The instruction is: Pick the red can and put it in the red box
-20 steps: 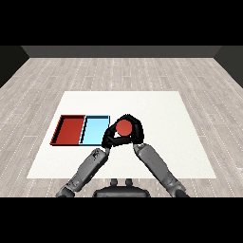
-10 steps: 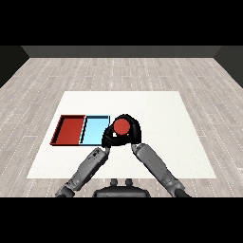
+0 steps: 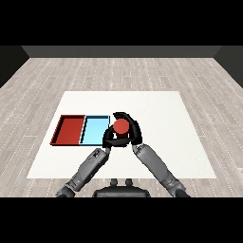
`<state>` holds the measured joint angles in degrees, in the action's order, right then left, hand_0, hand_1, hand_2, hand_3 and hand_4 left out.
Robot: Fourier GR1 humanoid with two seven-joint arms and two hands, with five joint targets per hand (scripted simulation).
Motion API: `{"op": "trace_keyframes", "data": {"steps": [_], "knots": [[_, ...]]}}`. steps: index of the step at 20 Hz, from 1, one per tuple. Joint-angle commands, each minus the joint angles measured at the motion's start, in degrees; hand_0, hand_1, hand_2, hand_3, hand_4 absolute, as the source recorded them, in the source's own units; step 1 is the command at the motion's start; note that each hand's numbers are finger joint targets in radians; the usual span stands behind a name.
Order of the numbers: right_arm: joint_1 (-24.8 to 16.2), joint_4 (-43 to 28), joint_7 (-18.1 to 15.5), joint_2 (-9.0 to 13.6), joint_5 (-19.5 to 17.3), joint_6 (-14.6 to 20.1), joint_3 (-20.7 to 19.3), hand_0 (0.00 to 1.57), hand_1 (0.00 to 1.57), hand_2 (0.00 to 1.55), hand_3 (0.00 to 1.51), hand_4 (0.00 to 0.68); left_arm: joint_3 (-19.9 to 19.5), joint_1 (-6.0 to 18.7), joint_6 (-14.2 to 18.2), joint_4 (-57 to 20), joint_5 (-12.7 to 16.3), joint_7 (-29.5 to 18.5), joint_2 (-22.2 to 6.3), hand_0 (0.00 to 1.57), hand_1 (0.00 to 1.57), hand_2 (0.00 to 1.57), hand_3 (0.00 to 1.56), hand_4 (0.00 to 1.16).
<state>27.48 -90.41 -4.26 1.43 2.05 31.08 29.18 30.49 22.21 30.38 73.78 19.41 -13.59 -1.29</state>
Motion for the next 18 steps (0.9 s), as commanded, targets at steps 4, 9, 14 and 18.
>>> {"op": "trace_keyframes", "data": {"steps": [4,9,14,18], "knots": [[-0.4,-1.4,3.8,-0.6,-4.3,-3.3,-3.7,0.0,0.0,0.0,0.0,0.0,-1.7,-2.1,-3.9,3.7,-2.6,0.4,-0.9,1.57,1.57,1.57,1.5,1.13],[3.5,0.0,4.5,-1.4,-3.4,1.8,-3.3,0.0,0.0,0.0,0.0,0.0,0.4,1.8,0.1,-0.8,-0.3,-1.2,1.2,1.57,1.57,1.57,1.5,1.13],[-3.0,-5.4,6.7,-0.1,-6.9,-0.7,-3.6,0.0,0.0,0.0,0.0,0.0,0.0,-1.7,-1.9,3.0,-3.2,-1.3,0.2,1.57,1.57,1.57,1.49,1.14],[-7.7,-5.9,-0.4,-0.6,-3.4,-2.9,-6.1,0.0,0.0,0.0,0.0,0.0,-2.0,-0.7,-2.7,2.7,-2.9,-0.1,0.9,1.57,1.57,1.57,1.48,1.14]]}}
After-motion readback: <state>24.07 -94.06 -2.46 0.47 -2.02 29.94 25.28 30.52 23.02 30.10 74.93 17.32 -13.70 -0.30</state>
